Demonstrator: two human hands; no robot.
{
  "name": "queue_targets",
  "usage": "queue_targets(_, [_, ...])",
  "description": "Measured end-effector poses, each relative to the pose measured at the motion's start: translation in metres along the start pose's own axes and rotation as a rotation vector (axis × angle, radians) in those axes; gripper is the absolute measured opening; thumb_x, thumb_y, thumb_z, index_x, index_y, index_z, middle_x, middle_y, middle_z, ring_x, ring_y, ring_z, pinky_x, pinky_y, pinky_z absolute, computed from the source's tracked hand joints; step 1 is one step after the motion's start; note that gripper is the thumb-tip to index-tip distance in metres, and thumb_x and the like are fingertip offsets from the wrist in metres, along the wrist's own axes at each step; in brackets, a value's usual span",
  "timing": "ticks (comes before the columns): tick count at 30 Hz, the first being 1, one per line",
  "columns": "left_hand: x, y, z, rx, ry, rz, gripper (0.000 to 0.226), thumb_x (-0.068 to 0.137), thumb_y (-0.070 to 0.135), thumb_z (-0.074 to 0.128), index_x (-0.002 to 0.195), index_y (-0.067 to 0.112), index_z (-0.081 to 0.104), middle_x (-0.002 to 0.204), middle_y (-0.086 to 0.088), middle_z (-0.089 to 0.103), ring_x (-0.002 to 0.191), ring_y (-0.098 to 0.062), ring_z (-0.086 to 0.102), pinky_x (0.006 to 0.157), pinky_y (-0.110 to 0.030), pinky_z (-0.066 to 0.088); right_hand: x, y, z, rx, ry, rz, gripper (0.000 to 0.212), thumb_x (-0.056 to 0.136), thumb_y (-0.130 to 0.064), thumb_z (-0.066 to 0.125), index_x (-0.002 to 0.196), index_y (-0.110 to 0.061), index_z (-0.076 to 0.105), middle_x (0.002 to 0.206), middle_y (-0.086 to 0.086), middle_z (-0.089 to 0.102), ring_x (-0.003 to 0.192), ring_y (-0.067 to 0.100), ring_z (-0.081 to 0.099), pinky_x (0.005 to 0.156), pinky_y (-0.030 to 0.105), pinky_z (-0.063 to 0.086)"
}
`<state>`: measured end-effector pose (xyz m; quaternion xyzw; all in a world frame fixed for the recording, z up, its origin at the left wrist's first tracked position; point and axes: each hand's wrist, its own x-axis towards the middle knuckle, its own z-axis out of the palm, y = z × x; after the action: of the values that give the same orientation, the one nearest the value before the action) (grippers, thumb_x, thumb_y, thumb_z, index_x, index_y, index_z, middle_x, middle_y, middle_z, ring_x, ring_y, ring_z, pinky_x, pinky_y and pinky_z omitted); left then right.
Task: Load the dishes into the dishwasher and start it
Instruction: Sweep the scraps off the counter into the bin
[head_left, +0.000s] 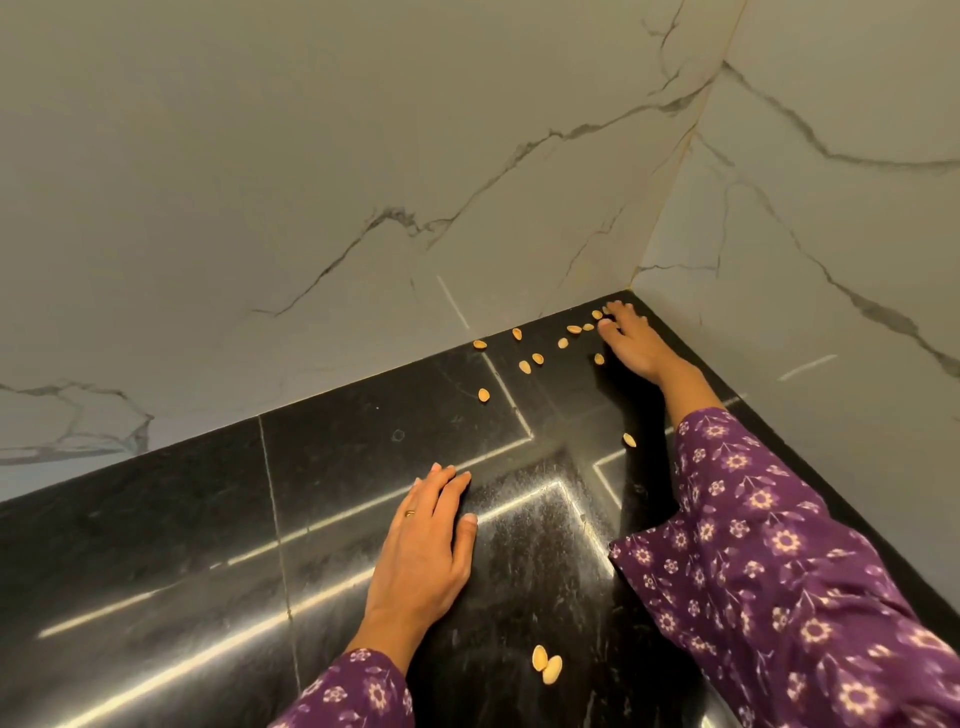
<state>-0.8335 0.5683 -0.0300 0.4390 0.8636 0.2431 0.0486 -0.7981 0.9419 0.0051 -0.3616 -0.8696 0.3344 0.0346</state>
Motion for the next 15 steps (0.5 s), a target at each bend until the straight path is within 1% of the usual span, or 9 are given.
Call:
queue_targets(2, [0.000, 0.001, 0.000, -0.001, 0.006, 0.006, 0.056, 0.095, 0.048, 0.019, 0.142, 0.026, 0.038, 0.146, 0.015, 0.033, 0.138, 0.005, 0.011, 0.112, -0.012, -0.004, 0.003, -0.007, 0.007, 0.038, 0.003, -0.102, 0.051, 0.100, -0.035, 0.038, 0.147, -0.016, 0.030, 0.153, 0.007, 0.028, 0.141, 0.025, 0.024, 0.111, 0.033, 0.020])
queue_targets(3, [0.000, 0.001, 0.000, -0.003, 0.009, 0.007, 0.055, 0.095, 0.047, 0.020, 0.142, 0.025, 0.039, 0.146, 0.015, 0.034, 0.138, 0.006, 0.012, 0.112, -0.012, -0.004, 0.004, -0.010, 0.010, 0.067, 0.052, -0.149, 0.048, 0.099, -0.034, 0.042, 0.144, -0.016, 0.036, 0.148, 0.007, 0.035, 0.137, 0.024, 0.031, 0.107, 0.030, 0.025])
queue_targets(5, [0.000, 0.000, 0.000, -0.005, 0.013, 0.009, 0.055, 0.095, 0.047, 0.021, 0.141, 0.025, 0.040, 0.145, 0.015, 0.035, 0.138, 0.006, 0.012, 0.113, -0.013, -0.002, 0.009, -0.015, 0.015, 0.119, 0.186, -0.176, 0.045, 0.097, -0.033, 0.048, 0.138, -0.014, 0.044, 0.141, 0.008, 0.037, 0.133, 0.023, 0.032, 0.104, 0.028, 0.025])
queue_targets(6, [0.000, 0.000, 0.000, -0.006, 0.016, 0.011, 0.055, 0.095, 0.047, 0.021, 0.141, 0.024, 0.040, 0.145, 0.014, 0.035, 0.137, 0.006, 0.012, 0.113, -0.013, -0.002, 0.014, -0.017, 0.018, 0.131, 0.208, -0.149, 0.045, 0.096, -0.033, 0.048, 0.137, -0.013, 0.045, 0.140, 0.008, 0.036, 0.132, 0.024, 0.030, 0.105, 0.029, 0.025])
queue_targets(8, [0.000, 0.000, 0.000, -0.005, 0.020, 0.013, 0.055, 0.095, 0.046, 0.021, 0.141, 0.024, 0.041, 0.145, 0.014, 0.036, 0.137, 0.006, 0.012, 0.113, -0.012, -0.003, 0.022, -0.019, 0.025, 0.081, 0.153, -0.108, 0.045, 0.097, -0.035, 0.044, 0.135, -0.011, 0.044, 0.140, 0.009, 0.036, 0.131, 0.025, 0.030, 0.105, 0.032, 0.027])
queue_targets(10, [0.001, 0.001, 0.000, -0.008, 0.021, 0.017, 0.054, 0.095, 0.045, 0.022, 0.141, 0.023, 0.041, 0.145, 0.013, 0.037, 0.136, 0.007, 0.012, 0.113, -0.011, -0.004, 0.023, -0.022, 0.030, 0.047, 0.117, -0.121, 0.042, 0.097, -0.033, 0.043, 0.132, -0.010, 0.046, 0.137, 0.010, 0.040, 0.128, 0.025, 0.033, 0.103, 0.032, 0.029])
queue_targets(12, [0.001, 0.001, -0.001, -0.011, 0.025, 0.016, 0.054, 0.095, 0.044, 0.022, 0.141, 0.023, 0.041, 0.145, 0.013, 0.037, 0.136, 0.007, 0.012, 0.113, -0.012, -0.003, 0.017, -0.027, 0.034, 0.047, 0.098, -0.194, 0.039, 0.098, -0.028, 0.043, 0.133, -0.010, 0.048, 0.135, 0.010, 0.043, 0.126, 0.024, 0.036, 0.100, 0.028, 0.028])
queue_targets(14, [0.000, 0.000, 0.000, -0.011, 0.025, 0.019, 0.053, 0.096, 0.044, 0.022, 0.141, 0.023, 0.041, 0.145, 0.012, 0.037, 0.136, 0.006, 0.013, 0.113, -0.013, -0.003, 0.009, -0.031, 0.039, 0.004, 0.019, -0.323, 0.034, 0.098, -0.022, 0.045, 0.129, -0.011, 0.053, 0.131, 0.007, 0.048, 0.122, 0.020, 0.042, 0.098, 0.023, 0.029])
queue_targets(15, [0.000, 0.000, 0.000, -0.011, 0.023, 0.020, 0.053, 0.096, 0.044, 0.022, 0.141, 0.023, 0.041, 0.145, 0.012, 0.037, 0.136, 0.006, 0.013, 0.113, -0.013, -0.002, 0.004, -0.034, 0.041, 0.014, -0.033, -0.376, 0.031, 0.097, -0.020, 0.046, 0.125, -0.012, 0.058, 0.127, 0.004, 0.052, 0.117, 0.015, 0.046, 0.097, 0.020, 0.031])
